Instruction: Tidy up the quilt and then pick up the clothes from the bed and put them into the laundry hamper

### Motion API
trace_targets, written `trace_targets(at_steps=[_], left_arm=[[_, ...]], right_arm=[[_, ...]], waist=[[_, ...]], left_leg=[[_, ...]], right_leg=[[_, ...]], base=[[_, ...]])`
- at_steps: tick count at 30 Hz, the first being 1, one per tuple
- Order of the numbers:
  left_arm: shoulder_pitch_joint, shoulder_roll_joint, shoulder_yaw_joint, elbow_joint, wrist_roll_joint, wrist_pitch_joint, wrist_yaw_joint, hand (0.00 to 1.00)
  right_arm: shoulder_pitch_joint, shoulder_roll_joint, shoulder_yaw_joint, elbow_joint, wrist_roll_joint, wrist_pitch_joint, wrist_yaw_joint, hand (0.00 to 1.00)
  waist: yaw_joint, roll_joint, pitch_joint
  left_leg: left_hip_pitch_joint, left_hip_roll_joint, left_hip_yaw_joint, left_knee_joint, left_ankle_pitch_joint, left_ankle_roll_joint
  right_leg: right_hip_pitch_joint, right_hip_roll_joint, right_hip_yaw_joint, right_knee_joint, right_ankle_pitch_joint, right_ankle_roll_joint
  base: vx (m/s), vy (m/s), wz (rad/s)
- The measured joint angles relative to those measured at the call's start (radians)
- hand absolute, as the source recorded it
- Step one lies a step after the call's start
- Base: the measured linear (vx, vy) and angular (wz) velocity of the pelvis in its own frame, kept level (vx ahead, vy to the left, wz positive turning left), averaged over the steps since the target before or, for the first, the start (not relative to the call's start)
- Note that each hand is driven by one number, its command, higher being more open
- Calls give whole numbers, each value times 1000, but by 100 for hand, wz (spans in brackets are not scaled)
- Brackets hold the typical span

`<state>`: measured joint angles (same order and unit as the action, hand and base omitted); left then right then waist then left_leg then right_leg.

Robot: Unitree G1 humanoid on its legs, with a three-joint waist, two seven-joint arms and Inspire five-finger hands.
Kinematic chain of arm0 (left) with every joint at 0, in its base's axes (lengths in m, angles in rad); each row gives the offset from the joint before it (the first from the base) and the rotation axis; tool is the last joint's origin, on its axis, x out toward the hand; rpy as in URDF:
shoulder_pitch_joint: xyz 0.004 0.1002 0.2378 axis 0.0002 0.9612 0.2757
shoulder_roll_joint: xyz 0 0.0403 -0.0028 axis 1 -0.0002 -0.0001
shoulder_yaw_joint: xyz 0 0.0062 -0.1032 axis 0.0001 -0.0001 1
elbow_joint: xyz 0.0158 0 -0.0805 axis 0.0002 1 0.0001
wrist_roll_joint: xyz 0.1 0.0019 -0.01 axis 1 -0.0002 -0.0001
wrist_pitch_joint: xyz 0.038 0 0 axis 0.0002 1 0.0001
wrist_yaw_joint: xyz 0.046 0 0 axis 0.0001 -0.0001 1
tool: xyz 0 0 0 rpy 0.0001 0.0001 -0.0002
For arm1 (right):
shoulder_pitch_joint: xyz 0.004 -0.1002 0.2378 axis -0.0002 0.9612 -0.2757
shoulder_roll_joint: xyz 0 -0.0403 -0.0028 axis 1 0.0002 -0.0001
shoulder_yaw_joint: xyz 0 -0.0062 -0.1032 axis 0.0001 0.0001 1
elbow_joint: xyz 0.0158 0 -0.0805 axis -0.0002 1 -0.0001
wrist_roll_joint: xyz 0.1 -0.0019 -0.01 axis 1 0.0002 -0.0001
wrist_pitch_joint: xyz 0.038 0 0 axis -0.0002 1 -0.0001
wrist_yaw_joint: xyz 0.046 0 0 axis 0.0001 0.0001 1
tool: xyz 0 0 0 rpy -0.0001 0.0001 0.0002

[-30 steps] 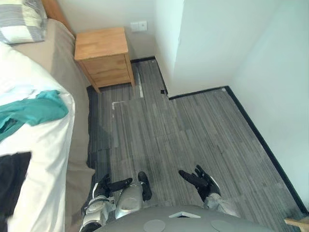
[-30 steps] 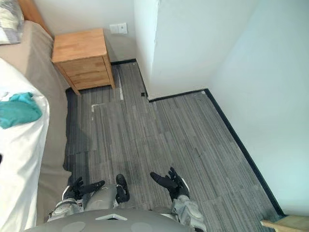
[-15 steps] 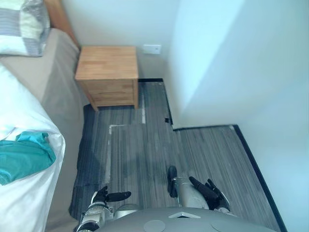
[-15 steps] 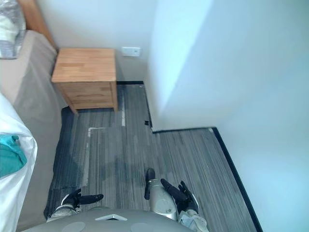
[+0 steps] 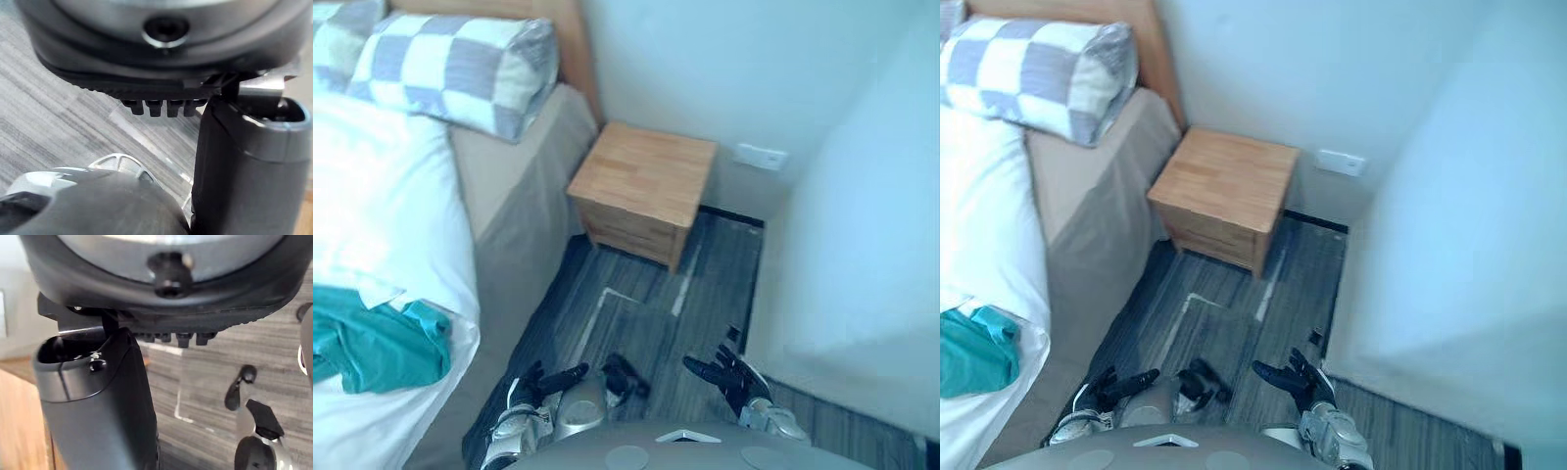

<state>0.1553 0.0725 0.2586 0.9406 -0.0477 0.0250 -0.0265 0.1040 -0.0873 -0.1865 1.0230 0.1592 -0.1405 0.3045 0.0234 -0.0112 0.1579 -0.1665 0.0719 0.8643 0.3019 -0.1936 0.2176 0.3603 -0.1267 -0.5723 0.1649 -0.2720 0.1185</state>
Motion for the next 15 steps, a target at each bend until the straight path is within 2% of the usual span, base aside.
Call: trace_targets(at_steps=[1, 2, 3, 4, 5, 6, 7, 8, 10, 11, 12, 13, 14, 15], left_arm=[[-2, 10, -31, 5, 6, 10, 3, 100], [-3, 14, -39, 6, 10, 12, 3, 100], [-13, 32, -49, 18, 17, 16, 3, 100], [-31, 52, -88, 37, 18, 21, 6, 100], [-36, 56, -109, 45, 18, 22, 9, 100], [-39, 58, -144, 52, 19, 20, 15, 100], [-43, 61, -163, 51, 19, 17, 13, 100], [-60, 65, -174, 51, 17, 12, 10, 100], [-81, 46, -174, 55, 19, 1, 8, 100], [-80, 25, -151, 51, 12, -5, -6, 100], [-77, 24, -150, 50, 9, -11, -4, 100], [-71, 32, -148, 49, 9, -30, 2, 100], [-67, -3, -146, 61, 6, -55, 23, 100], [-62, -25, -146, 62, 4, -66, 28, 100]], right_arm=[[-15, -2, -3, 11, -20, 0, -10, 100], [-27, -4, -3, 19, -29, 0, -11, 100], [-53, 7, 1, 34, -34, 4, -10, 100], [-55, 17, 5, 41, -34, 5, -10, 100], [-59, 17, 8, 37, -34, 2, -9, 100], [-59, 19, 23, 14, -32, -3, -10, 100], [-49, 21, 32, -17, -32, -9, -11, 100], [-30, 30, 45, -52, -15, -22, -18, 100], [-10, 37, 61, -67, 58, -31, -44, 100], [-2, 39, 70, -66, 119, -38, -68, 100], [0, 41, 77, -64, 132, -41, -76, 100], [5, 51, 93, -53, 135, -43, -83, 100], [-3, 25, 105, -45, 132, -47, -86, 100], [-3, 15, 109, -45, 132, -47, -85, 100]], waist=[[-11, 9, -8], [-16, 8, -7], [-31, -8, 3], [-26, -14, 18], [-30, -5, 22], [-35, 8, 20], [-39, 16, 16], [-50, 11, 10], [-62, 7, 8], [-54, 2, 5], [-46, -7, -1], [-39, -38, -19], [-27, 6, -43], [-27, 28, -52]], left_leg=[[4, -30, -63, -39, 2, 3], [7, -38, -94, -45, 6, -7], [38, -56, -158, -51, 9, -16], [101, -74, -234, -81, 11, -25], [135, -80, -279, -103, 15, -30], [188, -80, -365, -144, 21, -42], [215, -82, -433, -172, 23, -53], [228, -88, -552, -193, 23, -72], [240, -92, -673, -194, 18, -98], [275, -101, -760, -188, 0, -137], [290, -106, -769, -185, -9, -153], [300, -124, -749, -172, -27, -182], [293, -69, -720, -141, -54, -223], [283, -47, -693, -133, -55, -241]], right_leg=[[-87, -41, 25, 222, 13, -12], [-142, -54, 71, 346, 19, -13], [-218, -61, 151, 527, 9, -17], [-262, -47, 198, 623, -14, -18], [-286, -37, 215, 642, -24, -33], [-346, -5, 255, 653, -42, -63], [-410, 11, 293, 645, -49, -76], [-495, 36, 371, 606, -54, -87], [-568, 60, 499, 530, -52, -83], [-598, 58, 599, 420, -19, -44], [-598, 51, 624, 345, 36, -45], [-602, 32, 652, 225, 175, -40], [-583, 45, 605, 235, 160, -52], [-566, 52, 581, 209, 163, -56]], base=[[589, 15, 124], [727, 34, 143], [616, -2, 158], [608, -54, 172], [542, -164, 185], [512, -189, 183], [628, -326, 252], [407, -303, 266], [414, -371, 257], [431, -405, 191], [433, -403, 171], [400, -364, 101], [384, -315, 85], [426, -312, 89]])
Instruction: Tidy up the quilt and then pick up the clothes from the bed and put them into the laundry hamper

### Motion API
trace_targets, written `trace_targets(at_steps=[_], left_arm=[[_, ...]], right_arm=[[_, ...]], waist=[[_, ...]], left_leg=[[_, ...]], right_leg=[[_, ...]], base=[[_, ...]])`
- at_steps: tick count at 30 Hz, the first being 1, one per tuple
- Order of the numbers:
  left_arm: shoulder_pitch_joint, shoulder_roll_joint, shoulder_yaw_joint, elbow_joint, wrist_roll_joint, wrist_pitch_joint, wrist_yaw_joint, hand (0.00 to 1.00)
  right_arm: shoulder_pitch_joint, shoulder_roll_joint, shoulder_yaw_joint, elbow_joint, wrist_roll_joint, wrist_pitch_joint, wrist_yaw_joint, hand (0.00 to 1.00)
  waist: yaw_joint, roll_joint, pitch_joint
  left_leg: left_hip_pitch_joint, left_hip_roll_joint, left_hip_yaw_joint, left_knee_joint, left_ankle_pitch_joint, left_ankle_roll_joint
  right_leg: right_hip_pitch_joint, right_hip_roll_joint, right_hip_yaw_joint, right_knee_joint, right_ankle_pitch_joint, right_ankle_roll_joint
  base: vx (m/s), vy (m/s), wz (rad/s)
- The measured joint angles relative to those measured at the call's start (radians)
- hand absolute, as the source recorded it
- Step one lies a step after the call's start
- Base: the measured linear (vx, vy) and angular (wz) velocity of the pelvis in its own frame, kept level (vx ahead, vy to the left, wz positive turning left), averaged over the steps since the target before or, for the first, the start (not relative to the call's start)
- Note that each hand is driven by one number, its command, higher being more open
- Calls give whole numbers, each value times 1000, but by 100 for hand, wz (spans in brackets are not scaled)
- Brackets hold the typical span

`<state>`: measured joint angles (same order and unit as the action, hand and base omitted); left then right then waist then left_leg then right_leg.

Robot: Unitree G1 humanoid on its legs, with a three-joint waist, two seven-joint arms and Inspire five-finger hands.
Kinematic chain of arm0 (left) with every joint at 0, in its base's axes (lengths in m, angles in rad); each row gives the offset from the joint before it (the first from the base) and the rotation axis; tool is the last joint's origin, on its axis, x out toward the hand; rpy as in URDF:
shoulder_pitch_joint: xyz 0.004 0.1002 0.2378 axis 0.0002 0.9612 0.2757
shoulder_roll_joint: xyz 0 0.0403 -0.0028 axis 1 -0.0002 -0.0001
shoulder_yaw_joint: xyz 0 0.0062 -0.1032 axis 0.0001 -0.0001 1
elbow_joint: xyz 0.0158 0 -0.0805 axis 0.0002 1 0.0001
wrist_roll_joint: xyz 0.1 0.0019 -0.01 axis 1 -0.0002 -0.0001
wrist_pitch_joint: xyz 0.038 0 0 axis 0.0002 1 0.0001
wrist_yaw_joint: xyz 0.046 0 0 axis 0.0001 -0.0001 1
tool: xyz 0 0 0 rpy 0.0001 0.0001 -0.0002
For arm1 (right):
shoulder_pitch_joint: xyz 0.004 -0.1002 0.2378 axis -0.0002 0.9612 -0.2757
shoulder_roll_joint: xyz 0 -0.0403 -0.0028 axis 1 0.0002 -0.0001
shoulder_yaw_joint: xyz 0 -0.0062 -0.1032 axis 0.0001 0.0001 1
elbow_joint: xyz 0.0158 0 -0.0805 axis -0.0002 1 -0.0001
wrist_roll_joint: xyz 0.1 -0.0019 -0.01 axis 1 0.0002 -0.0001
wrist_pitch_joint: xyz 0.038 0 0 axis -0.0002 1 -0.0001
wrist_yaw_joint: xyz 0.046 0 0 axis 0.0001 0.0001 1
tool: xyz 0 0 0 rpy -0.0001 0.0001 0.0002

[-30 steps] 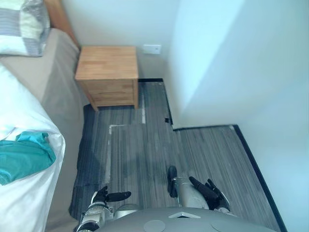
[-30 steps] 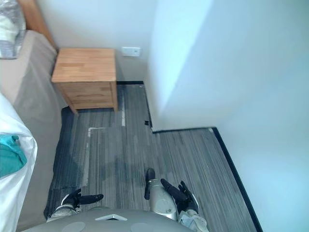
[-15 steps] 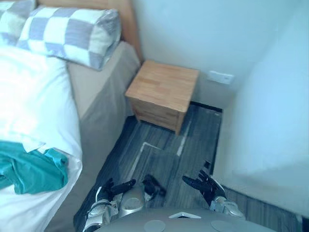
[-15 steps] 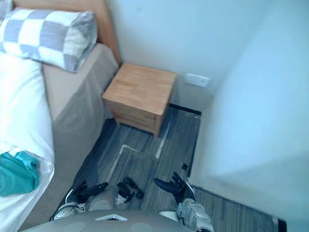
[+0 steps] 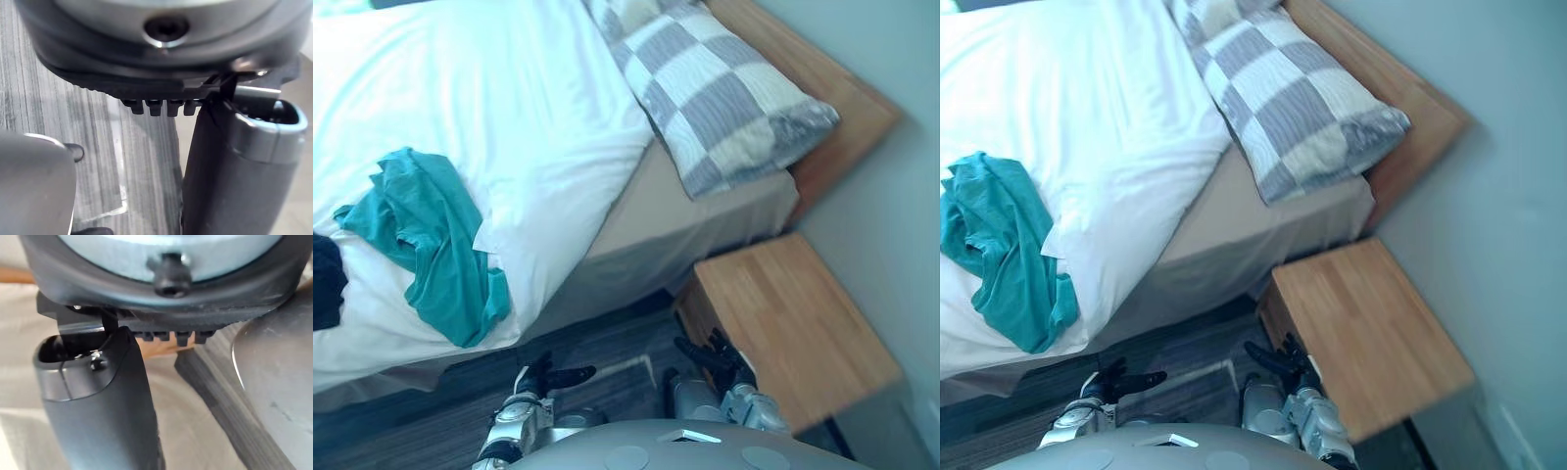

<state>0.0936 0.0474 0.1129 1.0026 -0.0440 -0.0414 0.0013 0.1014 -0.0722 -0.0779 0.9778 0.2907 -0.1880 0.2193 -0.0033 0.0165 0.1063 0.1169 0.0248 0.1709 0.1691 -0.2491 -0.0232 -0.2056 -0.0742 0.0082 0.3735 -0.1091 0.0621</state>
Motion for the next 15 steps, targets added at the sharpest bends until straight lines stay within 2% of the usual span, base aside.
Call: trace_targets(at_steps=[2, 5, 6, 8, 9, 11, 13, 14, 15], left_arm=[[6, -33, 1, 1, 5, -11, -4, 100], [17, -33, 34, -2, 13, -17, -5, 100], [30, -36, 56, -13, 24, -29, -3, 100], [33, -46, 82, -20, 61, -30, -2, 100], [30, -48, 97, -20, 82, -25, -6, 100], [28, -45, 101, -9, 95, -19, -5, 100], [29, -24, 102, -10, 96, -3, -4, 100], [29, -20, 101, -10, 97, 2, -5, 100], [30, -15, 101, -10, 109, 4, -8, 100]], right_arm=[[0, -24, 0, 2, 2, 4, -7, 100], [16, -16, 0, 17, 37, 6, -27, 100], [20, -10, 0, 28, 47, 5, -33, 100], [19, -10, -2, 28, 56, -3, -36, 100], [22, -6, -15, 29, 81, -5, -47, 100], [45, 16, -57, 30, 120, -16, -78, 100], [76, 52, -93, 30, 160, -41, -131, 100], [81, 59, -99, 30, 167, -45, -145, 100], [88, 73, -109, 29, 189, -48, -171, 100]], waist=[[-19, 40, 1], [-20, 15, 10], [-18, 6, -1], [-20, 9, -5], [-26, 12, -7], [-37, 2, -26], [-31, -32, -44], [-30, -35, -45], [-29, -48, -54]], left_leg=[[-5, 59, 119, 41, 3, -32], [-9, 90, 185, 152, 7, -41], [-1, 113, 242, 132, 1, -37], [-5, 175, 317, 68, 39, -30], [-4, 198, 338, 20, 77, -65], [9, 165, 360, -33, 90, -77], [28, 128, 365, -88, 104, -78], [33, 119, 365, -100, 109, -78], [47, 105, 365, -123, 118, -76]], right_leg=[[92, 10, -91, -85, -11, -18], [196, -7, -134, -137, -18, -29], [209, -14, -140, -146, -20, -33], [211, -14, -149, -150, -21, -32], [208, -15, -155, -152, -22, -28], [210, -37, -173, -167, -17, -12], [221, -62, -195, -186, -4, 8], [226, -68, -200, -186, -3, 9], [233, -79, -205, -182, 3, 19]], base=[[308, -205, 96], [211, -167, 66], [96, -86, 15], [79, -24, 3], [87, 128, 5], [78, 178, 17], [49, 149, 23], [17, 121, 24], [15, 104, 21]])
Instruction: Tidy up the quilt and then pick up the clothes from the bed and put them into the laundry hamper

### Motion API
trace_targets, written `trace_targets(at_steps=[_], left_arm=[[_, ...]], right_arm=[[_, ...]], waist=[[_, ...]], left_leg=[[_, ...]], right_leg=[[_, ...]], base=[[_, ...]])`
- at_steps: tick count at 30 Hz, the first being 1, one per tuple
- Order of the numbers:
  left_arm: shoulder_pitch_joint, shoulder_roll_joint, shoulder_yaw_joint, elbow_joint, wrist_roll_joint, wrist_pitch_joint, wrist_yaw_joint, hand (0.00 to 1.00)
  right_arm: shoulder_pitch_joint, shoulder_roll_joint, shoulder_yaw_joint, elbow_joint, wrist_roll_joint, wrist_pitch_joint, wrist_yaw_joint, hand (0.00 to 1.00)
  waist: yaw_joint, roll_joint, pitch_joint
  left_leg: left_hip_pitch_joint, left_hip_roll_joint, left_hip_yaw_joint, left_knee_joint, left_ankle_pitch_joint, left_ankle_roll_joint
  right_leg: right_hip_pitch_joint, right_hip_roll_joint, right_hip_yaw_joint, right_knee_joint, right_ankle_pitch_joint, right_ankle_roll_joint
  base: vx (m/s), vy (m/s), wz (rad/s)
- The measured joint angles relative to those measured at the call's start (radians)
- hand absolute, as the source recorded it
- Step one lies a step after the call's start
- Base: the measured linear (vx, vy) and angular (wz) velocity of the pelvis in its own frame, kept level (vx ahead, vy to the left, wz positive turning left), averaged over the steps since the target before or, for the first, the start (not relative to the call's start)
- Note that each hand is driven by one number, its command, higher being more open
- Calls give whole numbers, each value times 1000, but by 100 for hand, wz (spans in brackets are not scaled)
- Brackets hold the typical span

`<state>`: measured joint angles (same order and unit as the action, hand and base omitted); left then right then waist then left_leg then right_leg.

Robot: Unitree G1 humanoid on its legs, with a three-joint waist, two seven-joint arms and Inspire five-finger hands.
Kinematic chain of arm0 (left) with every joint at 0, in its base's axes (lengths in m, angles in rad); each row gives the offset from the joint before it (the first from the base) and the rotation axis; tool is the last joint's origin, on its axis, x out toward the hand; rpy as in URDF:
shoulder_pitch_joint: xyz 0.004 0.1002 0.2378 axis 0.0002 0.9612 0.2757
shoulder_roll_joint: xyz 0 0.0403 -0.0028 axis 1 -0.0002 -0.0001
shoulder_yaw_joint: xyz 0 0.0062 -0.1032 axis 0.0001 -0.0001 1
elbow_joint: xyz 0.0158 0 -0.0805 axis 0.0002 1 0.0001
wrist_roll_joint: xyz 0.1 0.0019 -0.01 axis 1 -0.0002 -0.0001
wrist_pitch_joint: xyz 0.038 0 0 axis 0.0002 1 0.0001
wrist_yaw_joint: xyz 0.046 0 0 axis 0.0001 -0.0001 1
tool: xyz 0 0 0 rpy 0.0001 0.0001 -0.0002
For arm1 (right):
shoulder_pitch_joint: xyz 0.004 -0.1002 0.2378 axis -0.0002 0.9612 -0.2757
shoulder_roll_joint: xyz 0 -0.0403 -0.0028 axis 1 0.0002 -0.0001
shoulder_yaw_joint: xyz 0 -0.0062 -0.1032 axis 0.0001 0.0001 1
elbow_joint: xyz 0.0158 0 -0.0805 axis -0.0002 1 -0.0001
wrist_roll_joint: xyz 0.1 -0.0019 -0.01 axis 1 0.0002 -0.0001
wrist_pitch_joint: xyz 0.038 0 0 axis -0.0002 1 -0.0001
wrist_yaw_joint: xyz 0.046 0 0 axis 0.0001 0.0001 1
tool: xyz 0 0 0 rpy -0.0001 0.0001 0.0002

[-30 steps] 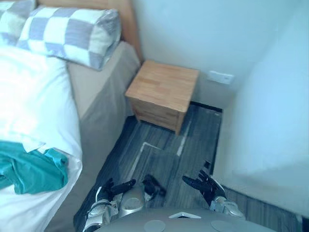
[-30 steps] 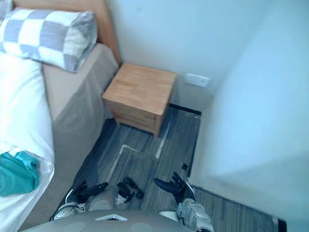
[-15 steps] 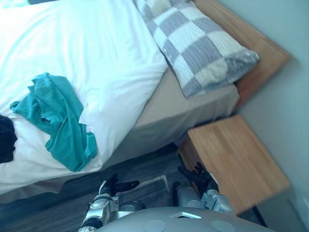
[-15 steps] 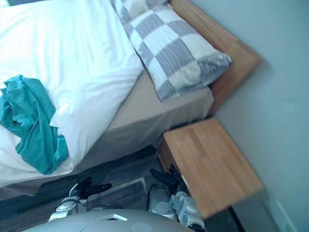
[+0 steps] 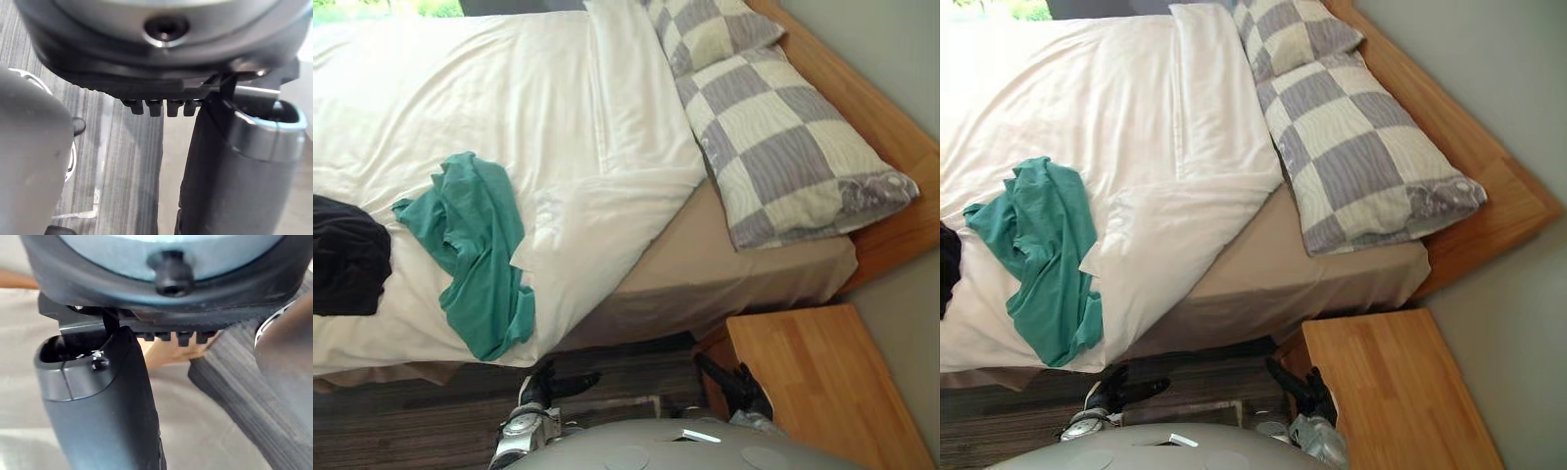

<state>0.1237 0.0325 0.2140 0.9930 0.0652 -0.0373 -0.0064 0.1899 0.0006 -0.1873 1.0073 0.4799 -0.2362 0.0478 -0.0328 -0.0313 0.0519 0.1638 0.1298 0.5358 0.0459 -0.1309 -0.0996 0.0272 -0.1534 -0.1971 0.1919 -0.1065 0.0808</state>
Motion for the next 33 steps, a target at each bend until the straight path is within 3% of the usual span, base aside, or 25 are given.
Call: trace_targets(at_steps=[3, 7, 11, 16, 21, 25, 29, 33], left_arm=[[2, 11, -13, -1, 24, 0, -25, 100], [6, 31, -14, -4, 23, 7, -59, 100], [93, 88, -15, -51, 18, -7, -80, 100], [184, 125, -22, -32, -36, -9, -89, 100], [157, 168, -44, -26, -17, -27, -161, 100], [150, 206, -38, -19, -17, -25, -222, 100], [130, 213, -21, -19, -17, -26, -265, 100], [102, 236, -21, -22, -17, -24, -300, 100]], right_arm=[[12, 8, -8, -9, 8, -29, -53, 100], [26, -10, -91, -197, -3, -38, -142, 100], [4, -189, -161, -603, -147, -27, -200, 100], [-143, -384, -146, -809, -284, 28, -129, 100], [-296, -492, 105, -812, -423, 137, -16, 100], [-407, -537, 298, -764, -544, 175, 31, 100], [-582, -591, 413, -662, -553, 212, 56, 100], [-739, -603, 448, -584, -553, 233, 57, 100]], waist=[[0, -5, -5], [-4, -12, -10], [-28, -12, -16], [-50, -33, -23], [-48, -20, -17], [-40, -2, -7], [-4, 13, 6], [6, 24, 39]], left_leg=[[31, -20, -4, -47, 15, 6], [39, -32, -3, -100, 43, 4], [40, -31, 13, -134, 67, -8], [4, -30, 3, -134, 92, -8], [-27, -33, -37, -135, 126, 8], [-59, -40, -92, -136, 149, 25], [-101, -50, -133, -136, 170, 43], [-147, -61, -184, -135, 195, 58]], right_leg=[[9, -12, -12, 26, 3, 4], [-15, -19, -20, 64, 5, 7], [-23, -7, -12, 43, 8, 12], [-22, 9, 8, -46, 26, 25], [-8, 17, -9, -108, 55, 17], [-10, 16, -53, -110, 57, 17], [-5, 12, -92, -161, 101, 16], [-10, 3, -141, -179, 123, 15]], base=[[-5, 76, 16], [-58, -10, 11], [-78, -57, -8], [-70, -44, -8], [-130, -5, 16], [-121, 0, 36], [-81, 26, 31], [-60, 33, 38]])
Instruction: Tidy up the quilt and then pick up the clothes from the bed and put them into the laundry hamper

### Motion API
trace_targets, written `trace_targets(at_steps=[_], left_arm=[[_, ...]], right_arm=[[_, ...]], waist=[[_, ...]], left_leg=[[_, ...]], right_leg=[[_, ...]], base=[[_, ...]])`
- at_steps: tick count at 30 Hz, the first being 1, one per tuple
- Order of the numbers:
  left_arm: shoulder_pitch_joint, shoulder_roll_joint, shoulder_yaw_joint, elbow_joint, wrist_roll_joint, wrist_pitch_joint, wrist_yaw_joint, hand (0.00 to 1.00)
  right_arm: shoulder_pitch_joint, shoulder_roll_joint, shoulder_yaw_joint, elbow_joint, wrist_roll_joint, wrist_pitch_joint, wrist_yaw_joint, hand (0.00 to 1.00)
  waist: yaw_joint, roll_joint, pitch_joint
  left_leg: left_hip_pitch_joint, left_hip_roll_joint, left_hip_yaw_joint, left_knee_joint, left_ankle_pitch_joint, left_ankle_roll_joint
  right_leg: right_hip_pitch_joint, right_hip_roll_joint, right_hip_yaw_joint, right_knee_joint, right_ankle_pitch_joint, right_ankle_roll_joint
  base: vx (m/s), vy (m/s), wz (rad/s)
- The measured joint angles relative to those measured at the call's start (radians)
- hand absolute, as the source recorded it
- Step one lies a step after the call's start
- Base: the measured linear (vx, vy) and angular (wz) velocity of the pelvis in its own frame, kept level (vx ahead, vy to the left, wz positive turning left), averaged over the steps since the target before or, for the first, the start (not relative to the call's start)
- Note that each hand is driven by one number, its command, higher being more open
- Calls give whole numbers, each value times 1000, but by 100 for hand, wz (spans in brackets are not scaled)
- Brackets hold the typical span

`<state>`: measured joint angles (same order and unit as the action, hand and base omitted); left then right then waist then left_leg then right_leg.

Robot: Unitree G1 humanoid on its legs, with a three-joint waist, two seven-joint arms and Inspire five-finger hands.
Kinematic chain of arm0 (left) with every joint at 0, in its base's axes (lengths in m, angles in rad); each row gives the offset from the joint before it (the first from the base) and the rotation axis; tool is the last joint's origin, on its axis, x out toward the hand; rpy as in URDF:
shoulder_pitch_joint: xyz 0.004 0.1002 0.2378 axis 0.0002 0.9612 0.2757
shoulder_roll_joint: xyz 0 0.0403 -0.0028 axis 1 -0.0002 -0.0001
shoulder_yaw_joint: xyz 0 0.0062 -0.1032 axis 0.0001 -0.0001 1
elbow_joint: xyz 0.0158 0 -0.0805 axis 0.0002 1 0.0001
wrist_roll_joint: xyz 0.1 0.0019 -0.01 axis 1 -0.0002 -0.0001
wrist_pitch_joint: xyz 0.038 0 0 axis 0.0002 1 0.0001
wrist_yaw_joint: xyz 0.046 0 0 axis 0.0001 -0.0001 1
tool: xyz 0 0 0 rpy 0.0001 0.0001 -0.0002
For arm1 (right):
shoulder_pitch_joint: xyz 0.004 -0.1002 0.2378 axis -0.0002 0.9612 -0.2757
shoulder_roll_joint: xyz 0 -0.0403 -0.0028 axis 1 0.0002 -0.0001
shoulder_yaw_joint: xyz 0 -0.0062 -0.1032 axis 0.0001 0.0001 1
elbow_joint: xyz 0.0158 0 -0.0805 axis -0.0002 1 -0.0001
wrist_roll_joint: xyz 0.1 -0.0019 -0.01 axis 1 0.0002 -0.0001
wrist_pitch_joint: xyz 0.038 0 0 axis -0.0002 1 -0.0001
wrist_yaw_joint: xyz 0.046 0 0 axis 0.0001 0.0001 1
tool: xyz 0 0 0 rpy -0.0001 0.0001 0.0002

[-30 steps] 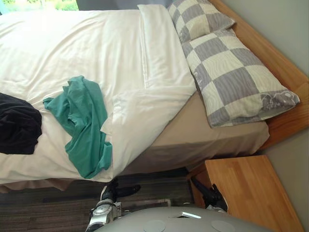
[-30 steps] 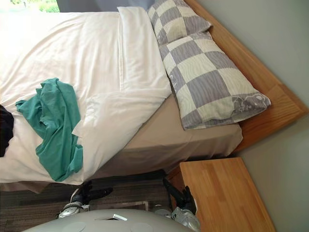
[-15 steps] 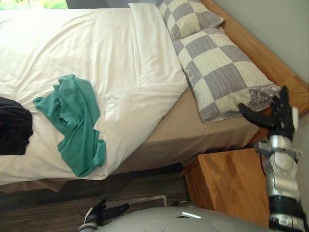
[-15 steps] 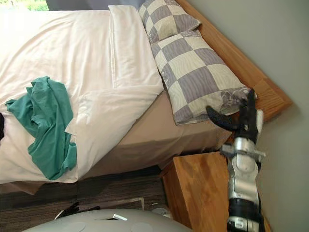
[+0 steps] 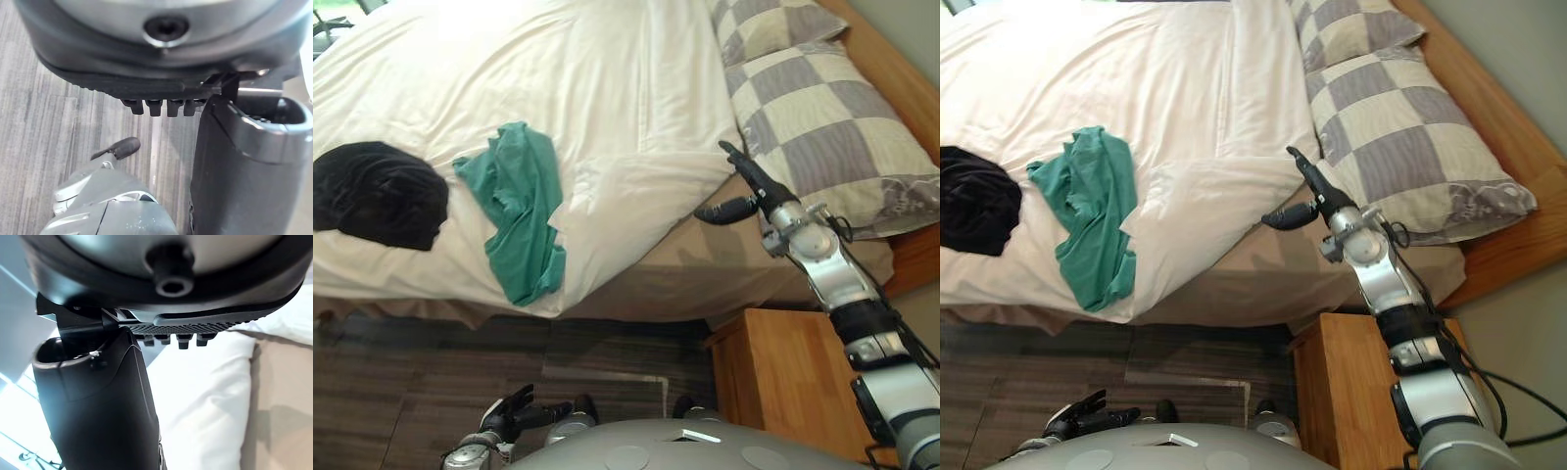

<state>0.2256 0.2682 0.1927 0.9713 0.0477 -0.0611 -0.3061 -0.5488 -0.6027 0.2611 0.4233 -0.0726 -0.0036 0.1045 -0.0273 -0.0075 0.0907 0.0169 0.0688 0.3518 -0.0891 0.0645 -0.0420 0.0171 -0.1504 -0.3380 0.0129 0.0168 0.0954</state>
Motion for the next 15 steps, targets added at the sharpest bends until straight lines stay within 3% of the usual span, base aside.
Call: trace_targets(at_steps=[5, 15], left_arm=[[-138, 97, 0, 0, -10, 19, -62, 100], [-241, 159, 9, -41, -48, -2, -151, 100]], right_arm=[[-271, -106, 41, 51, 3, -7, -11, 100], [-488, -198, 121, 75, 74, -33, -46, 100]], waist=[[54, 22, 133], [97, 41, 259]], left_leg=[[-128, 12, -34, 3, 62, 20], [-231, 16, -57, 3, 101, 28]], right_leg=[[-111, 7, -22, 2, 48, -24], [-222, 9, -29, 47, 56, -31]], base=[[-132, 44, 19], [-41, 19, 4]])
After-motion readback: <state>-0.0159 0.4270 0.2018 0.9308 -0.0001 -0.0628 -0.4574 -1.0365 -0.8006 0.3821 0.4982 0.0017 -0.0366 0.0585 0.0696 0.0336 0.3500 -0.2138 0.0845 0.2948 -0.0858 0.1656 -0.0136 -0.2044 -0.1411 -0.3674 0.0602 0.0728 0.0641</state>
